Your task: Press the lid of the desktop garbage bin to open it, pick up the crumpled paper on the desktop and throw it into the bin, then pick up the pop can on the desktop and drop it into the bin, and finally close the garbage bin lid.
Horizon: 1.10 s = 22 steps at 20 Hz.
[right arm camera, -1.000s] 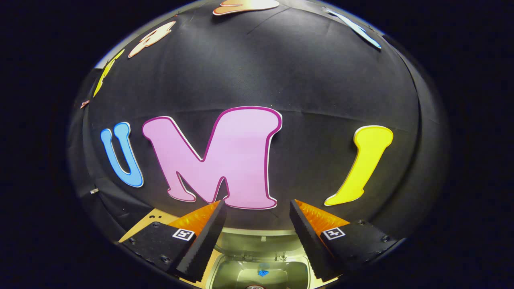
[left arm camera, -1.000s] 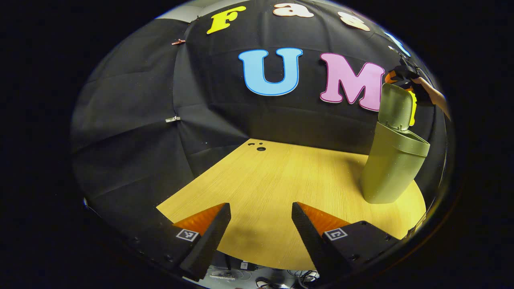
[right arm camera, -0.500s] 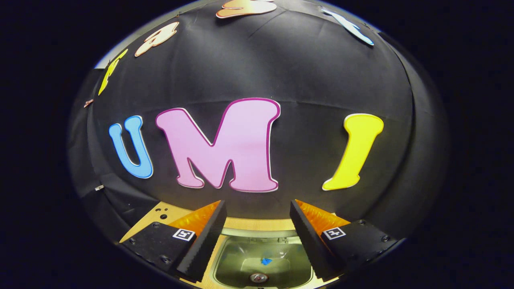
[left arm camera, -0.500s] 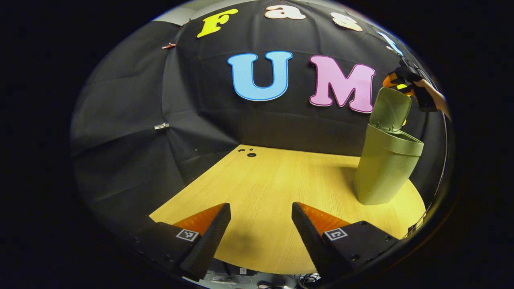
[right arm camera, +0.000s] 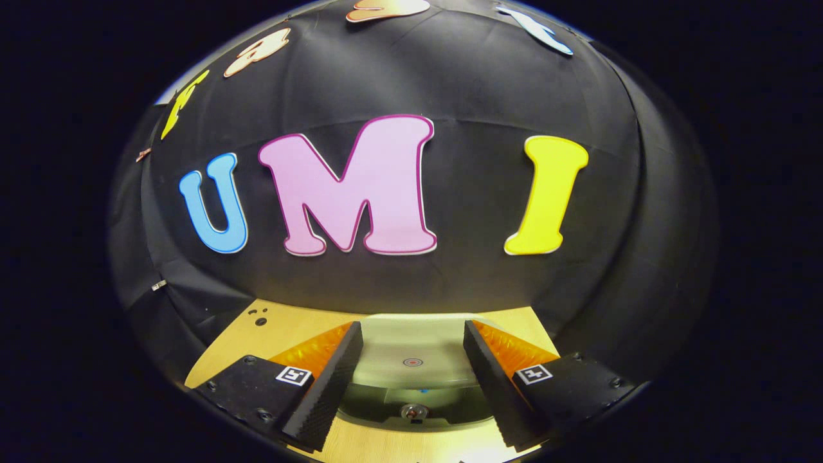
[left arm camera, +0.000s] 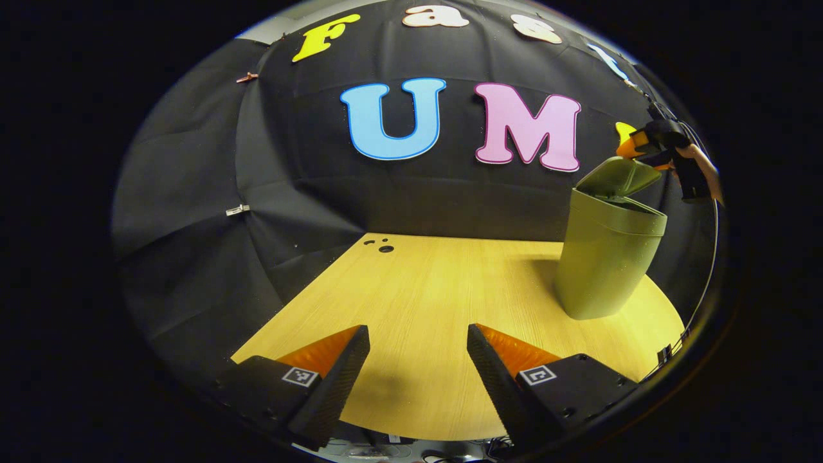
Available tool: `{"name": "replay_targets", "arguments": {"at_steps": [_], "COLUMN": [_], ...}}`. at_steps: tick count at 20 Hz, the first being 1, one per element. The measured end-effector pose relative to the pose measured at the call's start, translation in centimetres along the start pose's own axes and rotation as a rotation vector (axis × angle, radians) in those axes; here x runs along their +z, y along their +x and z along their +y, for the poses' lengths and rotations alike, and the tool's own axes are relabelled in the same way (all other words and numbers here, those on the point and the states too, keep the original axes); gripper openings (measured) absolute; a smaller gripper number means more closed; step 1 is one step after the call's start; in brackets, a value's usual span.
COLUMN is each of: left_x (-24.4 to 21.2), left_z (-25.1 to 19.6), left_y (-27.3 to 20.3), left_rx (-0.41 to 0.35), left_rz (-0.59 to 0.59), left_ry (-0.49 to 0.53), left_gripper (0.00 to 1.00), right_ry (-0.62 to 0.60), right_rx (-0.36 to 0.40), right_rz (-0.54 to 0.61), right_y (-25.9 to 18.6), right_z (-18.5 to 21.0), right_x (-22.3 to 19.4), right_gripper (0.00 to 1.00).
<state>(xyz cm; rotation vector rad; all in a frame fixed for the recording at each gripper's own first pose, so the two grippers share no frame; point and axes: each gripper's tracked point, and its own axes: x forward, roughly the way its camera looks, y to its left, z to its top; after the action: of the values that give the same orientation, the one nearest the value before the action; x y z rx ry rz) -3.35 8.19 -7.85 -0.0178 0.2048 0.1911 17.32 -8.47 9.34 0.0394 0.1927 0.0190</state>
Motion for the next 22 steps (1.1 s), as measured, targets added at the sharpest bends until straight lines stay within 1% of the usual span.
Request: {"name": "replay_targets", "arguments": {"at_steps": [5,9,10,11,12,14,17,18,19,22], "left_x": [0.3,0.7,0.9,1.0,1.0,0.8,0.8,0.5,0.5,1.1], "left_z": [-1.6,-1.3,-1.1,-0.9,-0.6,0.2,0.8,0.9,0.8,0.2], "left_y": [0.1,-0.3,-0.4,-0.4,-0.5,-0.4,-0.5,-0.2,-0.2,-0.7], "left_rx": [-0.034,-0.028,-0.024,-0.019,-0.014,0.003,0.020,0.020,0.017,0.008], "left_rz": [0.003,-0.003,-0.004,-0.005,-0.003,0.004,0.006,0.006,0.005,-0.005], "left_ry": [0.023,0.054,0.055,0.054,0.054,0.060,0.068,0.068,0.068,0.066], "left_gripper": [0.98,0.98,0.98,0.98,0.98,0.97,0.98,0.98,0.98,0.98], "right_ry": [-0.008,-0.025,-0.025,-0.023,-0.024,-0.037,-0.024,-0.041,-0.045,-0.038], "right_rx": [-0.018,-0.031,-0.035,-0.045,-0.056,-0.055,-0.062,-0.058,-0.061,-0.062], "right_rz": [0.035,0.087,0.093,0.068,0.076,0.075,0.065,0.050,0.033,0.021], "right_y": [-0.1,0.3,0.0,0.3,0.4,0.4,0.7,0.2,0.8,0.6], "right_z": [-0.2,-0.2,-0.2,-0.3,-0.2,-0.1,0.0,-0.1,-0.1,-0.1], "right_x": [-3.8,-6.8,-7.1,-6.7,-7.0,-7.2,-7.7,-7.6,-7.6,-7.5], "right_gripper": [0.99,0.99,1.00,1.00,1.00,1.00,1.00,1.00,1.00,1.00]}}
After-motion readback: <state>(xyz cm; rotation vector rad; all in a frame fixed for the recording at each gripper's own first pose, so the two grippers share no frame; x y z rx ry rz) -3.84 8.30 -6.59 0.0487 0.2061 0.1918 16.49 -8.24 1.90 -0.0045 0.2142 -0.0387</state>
